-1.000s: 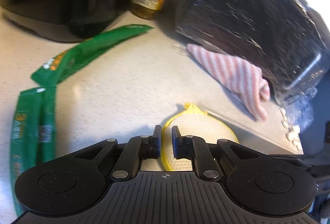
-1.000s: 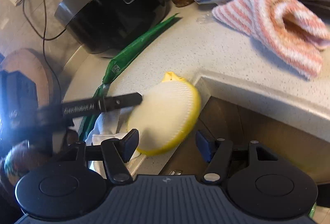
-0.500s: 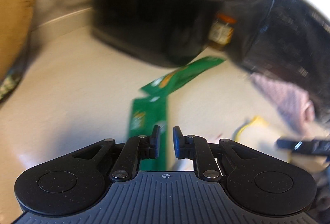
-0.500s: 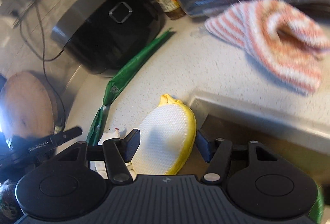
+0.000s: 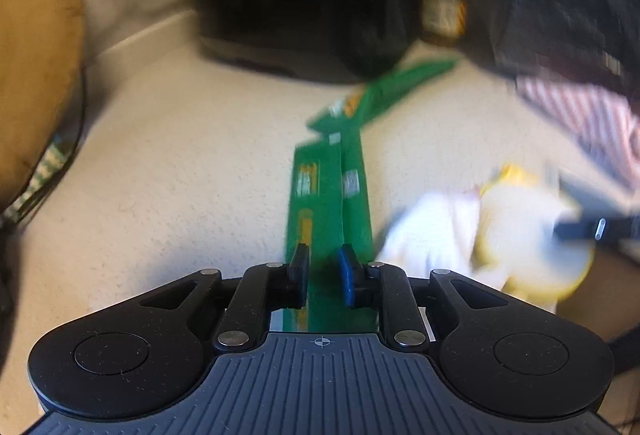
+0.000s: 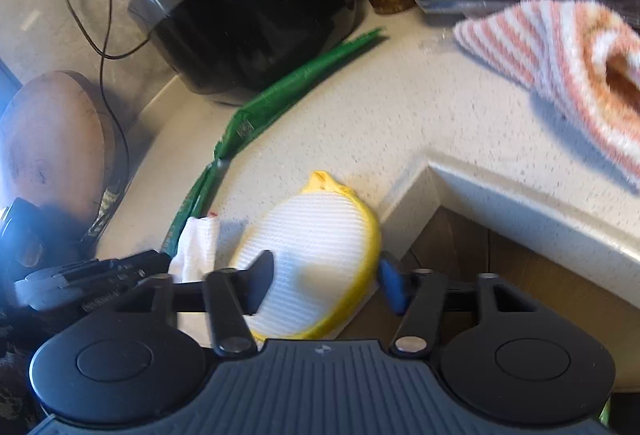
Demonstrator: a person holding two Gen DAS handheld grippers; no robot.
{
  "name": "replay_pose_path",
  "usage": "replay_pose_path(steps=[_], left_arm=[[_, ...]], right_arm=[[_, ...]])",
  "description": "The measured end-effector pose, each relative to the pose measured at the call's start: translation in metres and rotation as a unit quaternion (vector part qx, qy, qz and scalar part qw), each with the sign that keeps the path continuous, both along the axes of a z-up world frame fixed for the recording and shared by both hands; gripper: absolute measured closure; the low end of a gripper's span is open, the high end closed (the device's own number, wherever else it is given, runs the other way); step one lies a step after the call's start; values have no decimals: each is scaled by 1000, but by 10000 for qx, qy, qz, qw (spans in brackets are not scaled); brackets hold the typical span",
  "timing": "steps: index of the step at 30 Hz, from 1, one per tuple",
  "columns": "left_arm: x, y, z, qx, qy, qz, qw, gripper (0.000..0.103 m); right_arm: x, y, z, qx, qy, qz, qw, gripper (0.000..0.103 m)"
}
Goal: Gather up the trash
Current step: 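Reach the right gripper to the yellow-rimmed sponge and grasp its edge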
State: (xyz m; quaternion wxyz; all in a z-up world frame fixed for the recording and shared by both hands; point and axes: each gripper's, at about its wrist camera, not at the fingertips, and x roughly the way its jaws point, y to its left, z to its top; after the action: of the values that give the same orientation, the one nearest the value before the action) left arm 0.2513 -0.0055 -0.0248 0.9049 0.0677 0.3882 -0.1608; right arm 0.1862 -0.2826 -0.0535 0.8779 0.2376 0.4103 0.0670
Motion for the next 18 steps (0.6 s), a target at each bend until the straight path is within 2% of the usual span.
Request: replay_pose_path(steps=[2, 4, 8, 11, 13, 16, 18], left_arm=[[-3, 5, 14, -514, -126, -74, 9986, 82], [-5, 0, 21, -835, -24, -384, 9958, 82], [-9, -31, 11, -559, 179, -960, 9936, 82], [-12, -42, 0, -693, 408, -1202, 9895, 82], [-12, -46, -5, -719, 477, -1226, 9887, 83], [-11, -46, -6, -677, 456, -1213, 9893, 82], [-14, -48, -2, -558, 331, -1239, 9902, 82]], right_arm=[[-5, 0, 5, -2, -91, 60, 9999, 75], [-9, 1, 11, 67, -166, 119, 9998, 77], [-15, 3, 22, 538, -317, 301, 9976, 78], [-19, 9, 25, 1038, -363, 463, 9929, 77], [-16, 18, 15, 1374, -170, 530, 9889, 75], [-4, 32, -2, 1210, 166, 473, 9914, 74], [0, 33, -7, 1149, 277, 405, 9922, 78]])
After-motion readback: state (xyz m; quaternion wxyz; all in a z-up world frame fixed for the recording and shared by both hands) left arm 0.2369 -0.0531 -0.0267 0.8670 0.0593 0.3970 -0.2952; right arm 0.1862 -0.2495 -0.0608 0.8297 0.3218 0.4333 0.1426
